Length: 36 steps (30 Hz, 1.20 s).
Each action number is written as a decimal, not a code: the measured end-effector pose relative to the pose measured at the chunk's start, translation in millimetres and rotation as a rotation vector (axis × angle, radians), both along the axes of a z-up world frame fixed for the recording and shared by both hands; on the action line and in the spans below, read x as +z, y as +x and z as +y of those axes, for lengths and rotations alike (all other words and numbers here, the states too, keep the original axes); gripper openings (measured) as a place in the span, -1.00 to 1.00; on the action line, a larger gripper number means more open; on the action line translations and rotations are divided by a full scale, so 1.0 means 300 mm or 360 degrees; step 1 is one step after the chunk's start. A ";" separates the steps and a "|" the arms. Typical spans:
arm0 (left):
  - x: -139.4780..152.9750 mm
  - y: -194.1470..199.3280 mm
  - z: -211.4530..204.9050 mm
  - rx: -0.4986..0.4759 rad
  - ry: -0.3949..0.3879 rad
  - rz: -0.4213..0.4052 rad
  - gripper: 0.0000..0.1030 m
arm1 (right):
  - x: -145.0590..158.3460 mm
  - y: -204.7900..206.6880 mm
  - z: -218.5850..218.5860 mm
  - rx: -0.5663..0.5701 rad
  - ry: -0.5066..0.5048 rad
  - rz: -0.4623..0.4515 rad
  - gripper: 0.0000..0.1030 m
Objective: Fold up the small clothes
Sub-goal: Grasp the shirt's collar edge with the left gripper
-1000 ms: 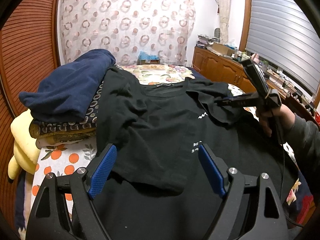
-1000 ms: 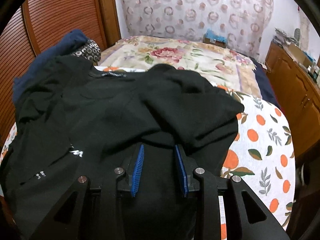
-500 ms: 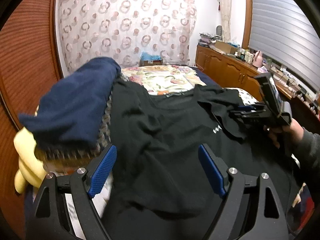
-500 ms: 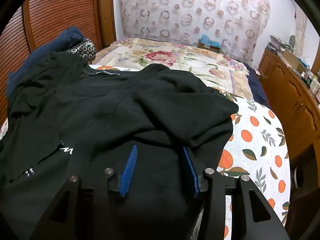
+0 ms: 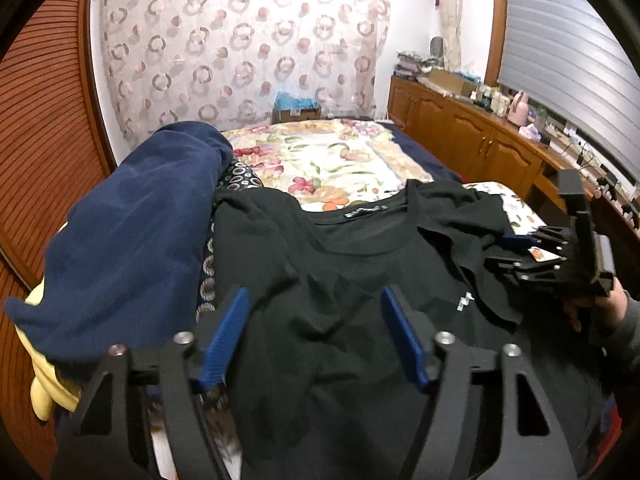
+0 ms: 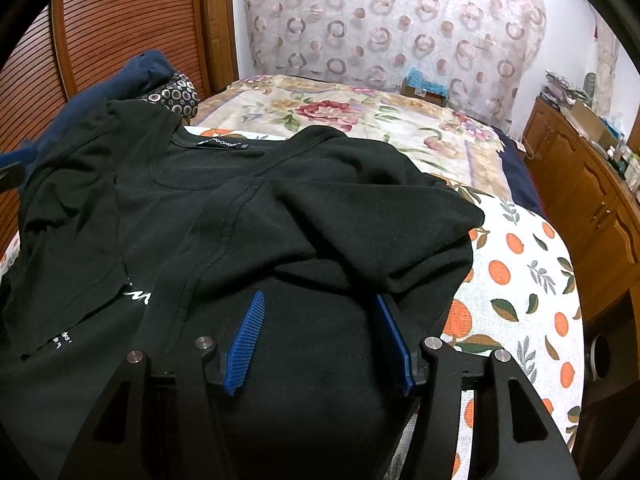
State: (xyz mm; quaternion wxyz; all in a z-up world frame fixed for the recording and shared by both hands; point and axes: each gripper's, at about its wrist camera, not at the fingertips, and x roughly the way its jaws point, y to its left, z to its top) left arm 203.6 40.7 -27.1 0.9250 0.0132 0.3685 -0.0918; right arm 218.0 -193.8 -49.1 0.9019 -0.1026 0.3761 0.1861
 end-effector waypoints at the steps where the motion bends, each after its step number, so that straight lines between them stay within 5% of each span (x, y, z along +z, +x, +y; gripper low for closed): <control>1: -0.002 0.017 -0.001 -0.0002 0.0017 0.0011 0.12 | 0.000 -0.002 0.001 0.0000 -0.0003 -0.0002 0.14; 15: -0.091 0.245 0.013 0.0094 0.0216 0.0175 0.06 | 0.002 -0.001 -0.005 0.0005 0.0007 0.0001 0.14; 26: -0.139 0.240 -0.035 0.0085 0.0643 0.0149 -0.43 | 0.001 -0.002 -0.003 0.0005 0.0007 0.0000 0.14; 28: -0.129 0.231 -0.027 0.0068 0.0623 0.0141 -0.73 | 0.001 -0.002 -0.003 0.0006 0.0007 0.0000 0.14; 30: -0.105 0.218 -0.011 0.0060 0.0550 0.0121 -0.81 | 0.001 -0.002 -0.003 0.0006 0.0007 0.0000 0.14; 36: 0.056 0.144 0.088 0.0175 0.0222 -0.0097 -0.84 | 0.000 -0.003 -0.002 0.0006 0.0007 -0.0001 0.14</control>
